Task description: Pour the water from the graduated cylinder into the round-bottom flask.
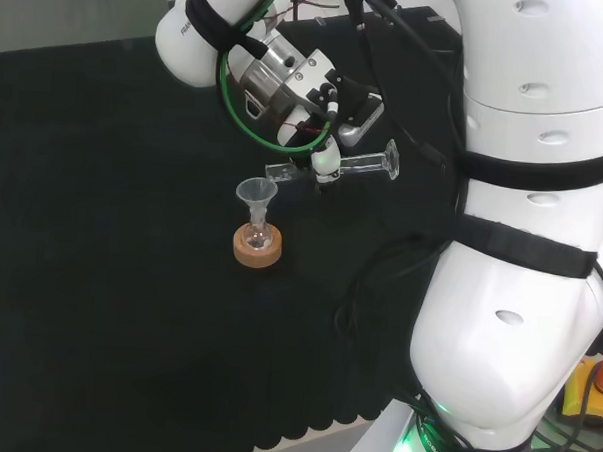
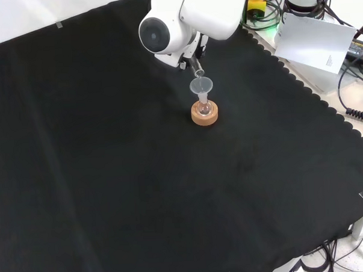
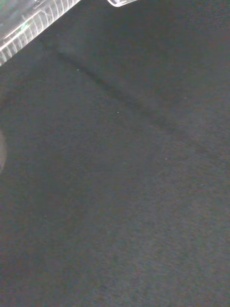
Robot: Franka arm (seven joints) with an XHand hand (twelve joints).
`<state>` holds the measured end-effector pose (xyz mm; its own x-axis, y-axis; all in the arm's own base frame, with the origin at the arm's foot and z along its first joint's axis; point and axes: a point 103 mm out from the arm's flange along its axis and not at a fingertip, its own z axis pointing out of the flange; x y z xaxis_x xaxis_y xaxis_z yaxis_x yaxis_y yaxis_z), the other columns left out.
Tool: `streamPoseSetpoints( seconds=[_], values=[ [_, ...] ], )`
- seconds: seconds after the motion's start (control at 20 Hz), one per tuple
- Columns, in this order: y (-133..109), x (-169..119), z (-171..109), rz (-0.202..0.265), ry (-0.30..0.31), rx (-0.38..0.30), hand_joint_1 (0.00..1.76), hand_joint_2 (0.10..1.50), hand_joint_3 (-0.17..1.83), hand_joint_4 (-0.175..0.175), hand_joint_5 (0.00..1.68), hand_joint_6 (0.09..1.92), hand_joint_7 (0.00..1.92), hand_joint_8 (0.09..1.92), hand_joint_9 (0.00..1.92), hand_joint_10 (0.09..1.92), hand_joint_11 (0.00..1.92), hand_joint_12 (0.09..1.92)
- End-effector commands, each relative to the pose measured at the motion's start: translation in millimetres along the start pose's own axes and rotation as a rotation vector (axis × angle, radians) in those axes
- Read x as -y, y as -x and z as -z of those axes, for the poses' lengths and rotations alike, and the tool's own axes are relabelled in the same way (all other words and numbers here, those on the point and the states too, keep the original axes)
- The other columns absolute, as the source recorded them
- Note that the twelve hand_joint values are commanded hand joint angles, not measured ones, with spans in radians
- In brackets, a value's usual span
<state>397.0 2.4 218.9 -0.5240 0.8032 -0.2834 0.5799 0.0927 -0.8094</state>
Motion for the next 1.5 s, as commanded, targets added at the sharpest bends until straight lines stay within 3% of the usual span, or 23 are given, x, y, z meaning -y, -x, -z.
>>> streamPoseSetpoints(
  seconds=[0.05,0.5,1.5],
  values=[
    [-3.1,1.9,3.1,-0.011,-0.009,0.021,1.15,1.1,0.01,-0.146,1.01,0.98,1.32,0.23,1.45,0.09,1.27,0.74],
    [-4.3,3.1,5.6,-0.032,-0.032,0.044,1.15,1.11,0.01,-0.146,1.01,0.98,1.32,0.23,1.45,0.09,1.27,0.74],
    [9.2,7.8,-2.5,-0.026,-0.009,0.031,1.15,1.11,0.01,-0.144,1.01,0.98,1.32,0.22,1.45,0.09,1.27,0.73]
  ],
)
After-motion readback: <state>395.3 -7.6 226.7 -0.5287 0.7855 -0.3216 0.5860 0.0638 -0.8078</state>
